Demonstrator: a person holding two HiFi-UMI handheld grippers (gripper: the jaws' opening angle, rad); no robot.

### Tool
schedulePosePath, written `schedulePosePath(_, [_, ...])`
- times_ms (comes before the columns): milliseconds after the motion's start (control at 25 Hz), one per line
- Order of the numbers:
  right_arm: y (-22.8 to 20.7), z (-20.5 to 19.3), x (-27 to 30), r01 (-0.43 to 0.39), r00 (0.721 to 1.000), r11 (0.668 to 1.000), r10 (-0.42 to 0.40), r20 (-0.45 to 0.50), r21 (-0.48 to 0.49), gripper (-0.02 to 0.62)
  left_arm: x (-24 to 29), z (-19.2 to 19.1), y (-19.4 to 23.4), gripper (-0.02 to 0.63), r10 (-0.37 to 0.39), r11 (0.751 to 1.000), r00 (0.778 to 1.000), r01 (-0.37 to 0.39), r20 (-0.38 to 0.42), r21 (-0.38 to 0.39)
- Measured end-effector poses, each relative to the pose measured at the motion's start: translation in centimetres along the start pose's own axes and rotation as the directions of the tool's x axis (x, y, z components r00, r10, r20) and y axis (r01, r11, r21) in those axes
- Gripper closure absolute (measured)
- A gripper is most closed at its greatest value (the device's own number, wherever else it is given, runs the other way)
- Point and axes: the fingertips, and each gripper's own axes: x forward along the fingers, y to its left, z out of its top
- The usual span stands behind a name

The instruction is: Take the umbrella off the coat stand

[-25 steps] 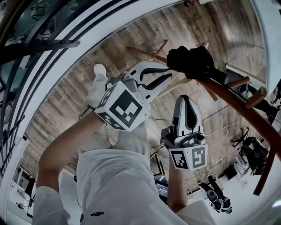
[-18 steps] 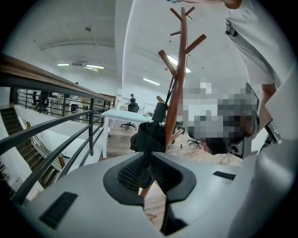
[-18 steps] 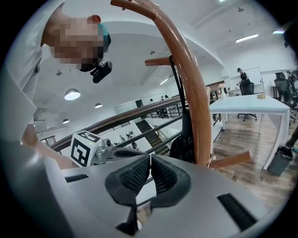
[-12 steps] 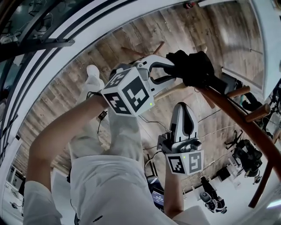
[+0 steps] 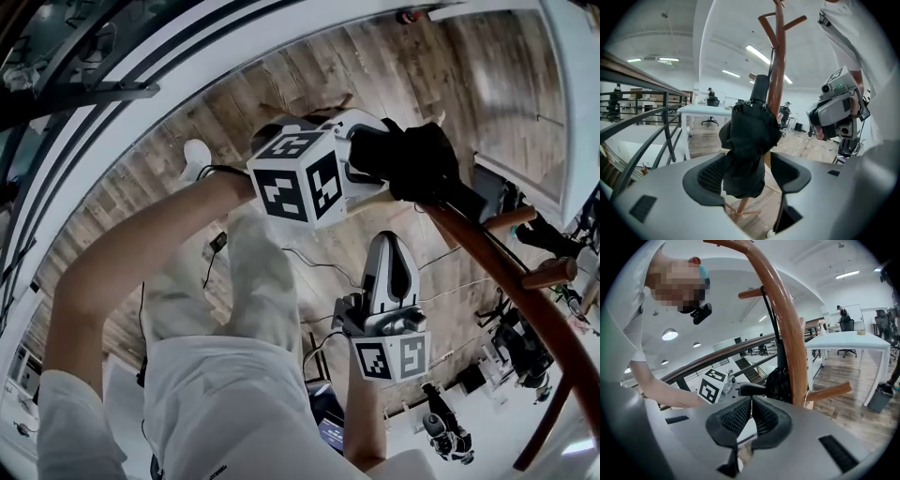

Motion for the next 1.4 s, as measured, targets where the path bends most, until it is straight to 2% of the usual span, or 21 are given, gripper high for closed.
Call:
schedulePosePath(240, [-0.7,-0.4,0.5,0.002,1.000,1.000,-0.002,-0.016,0.005,0.558,1.1,-1.6,0.2,0.252,-0.106,0.992,0.992,0.110,-0.061,0.064])
schedulePosePath(480, [-1.1,0.0,0.8,0.005,1.000,1.000,-0.005,-0.017,0.002,0.558,2.0,-1.1,0.1,0.236,-0.188,0.964,0.979,0.200,-0.085,0.173])
schedulePosePath(680, [-1.0,0.2,0.2,0.011,1.000,1.000,-0.011,-0.015,-0.004,0.558,3.1,-0.9,0.6,0.209,-0.243,0.955,0.966,0.255,-0.092,0.153])
schedulePosePath(880, [-0.4,0.4,-0.8,0.015,1.000,1.000,-0.015,-0.009,-0.002,0.558,4.0,-0.2,0.9,0.190,-0.250,0.950,0.963,0.264,-0.099,0.164])
schedulePosePath(1080, [-0.3,0.3,-1.2,0.017,1.000,1.000,-0.017,-0.012,0.017,0.558,4.9,0.3,0.0,0.188,-0.309,0.915,0.943,0.330,-0.125,0.231])
schedulePosePath(1240, [-0.3,0.2,-1.0,0.009,1.000,1.000,-0.009,-0.013,0.017,0.558,5.6,0.0,-0.6,0.189,-0.357,0.887,0.921,0.387,-0.158,0.252])
schedulePosePath(1400, [-0.3,0.1,-1.1,0.013,1.000,1.000,-0.013,-0.012,0.009,0.558,6.4,-0.6,-0.9,0.189,-0.366,0.880,0.915,0.400,-0.171,0.257])
